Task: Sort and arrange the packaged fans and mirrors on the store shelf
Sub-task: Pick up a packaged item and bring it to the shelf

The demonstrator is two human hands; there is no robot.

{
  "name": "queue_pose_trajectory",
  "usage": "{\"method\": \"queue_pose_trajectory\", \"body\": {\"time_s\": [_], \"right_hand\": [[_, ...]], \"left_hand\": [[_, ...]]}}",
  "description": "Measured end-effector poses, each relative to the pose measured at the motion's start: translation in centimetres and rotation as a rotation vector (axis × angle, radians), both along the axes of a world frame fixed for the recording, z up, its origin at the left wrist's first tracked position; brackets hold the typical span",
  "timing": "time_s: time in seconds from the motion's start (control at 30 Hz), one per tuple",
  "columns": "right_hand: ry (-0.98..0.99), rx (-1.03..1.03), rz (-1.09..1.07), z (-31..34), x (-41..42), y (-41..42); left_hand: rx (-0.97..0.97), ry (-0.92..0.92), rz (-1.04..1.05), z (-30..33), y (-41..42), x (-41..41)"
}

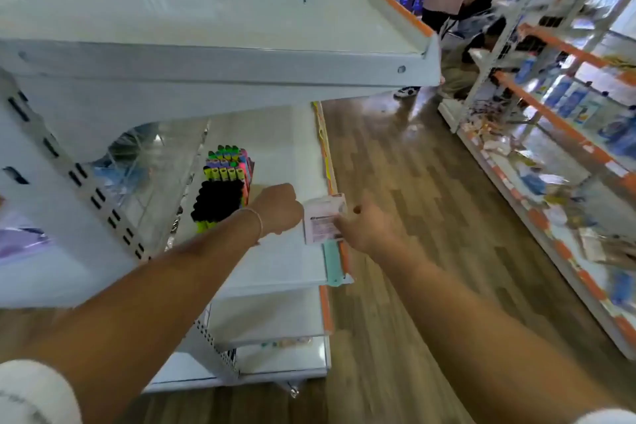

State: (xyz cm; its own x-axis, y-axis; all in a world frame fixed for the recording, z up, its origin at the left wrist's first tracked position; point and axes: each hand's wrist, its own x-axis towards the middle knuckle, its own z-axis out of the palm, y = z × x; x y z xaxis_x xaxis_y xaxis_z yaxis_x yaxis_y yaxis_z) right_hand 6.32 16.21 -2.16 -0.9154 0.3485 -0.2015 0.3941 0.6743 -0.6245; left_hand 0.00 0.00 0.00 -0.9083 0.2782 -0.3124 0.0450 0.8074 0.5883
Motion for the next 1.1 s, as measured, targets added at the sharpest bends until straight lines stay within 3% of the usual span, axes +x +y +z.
{"method": "queue_pose_trajectory", "body": {"time_s": [0.1, 0.23, 0.43, 0.6, 0.8, 1.1], "right_hand": [[-0.03, -0.066, -0.054, -1.2, -1.0, -0.3], [-0.105, -0.113, -0.096, -2.7, -1.8, 0.2], [-0.172, -0.723, -0.233, -2.1, -1.8, 3.2], [-0.118, -0.94, -0.248, 0.9, 0.6, 10.5], [0.092, -0.898, -0.436, 3.6, 6.1, 24.8], [0.39, -0.773, -0.701, 8.0, 14.9, 42.8]], "left_hand": [[0.044, -0.096, 0.021, -0.6, 0.1, -0.4], [-0.021, -0.091, -0.017, -1.1, 1.0, -0.1], [-0.15, 0.181, -0.097, 1.0, 5.2, -0.4], [-0.109, 0.335, -0.09, 3.1, 12.8, -0.3], [-0.102, 0.456, -0.231, 6.0, 27.5, 2.1], [-0.006, 0.377, -0.515, 9.1, 47.2, 6.9]]}}
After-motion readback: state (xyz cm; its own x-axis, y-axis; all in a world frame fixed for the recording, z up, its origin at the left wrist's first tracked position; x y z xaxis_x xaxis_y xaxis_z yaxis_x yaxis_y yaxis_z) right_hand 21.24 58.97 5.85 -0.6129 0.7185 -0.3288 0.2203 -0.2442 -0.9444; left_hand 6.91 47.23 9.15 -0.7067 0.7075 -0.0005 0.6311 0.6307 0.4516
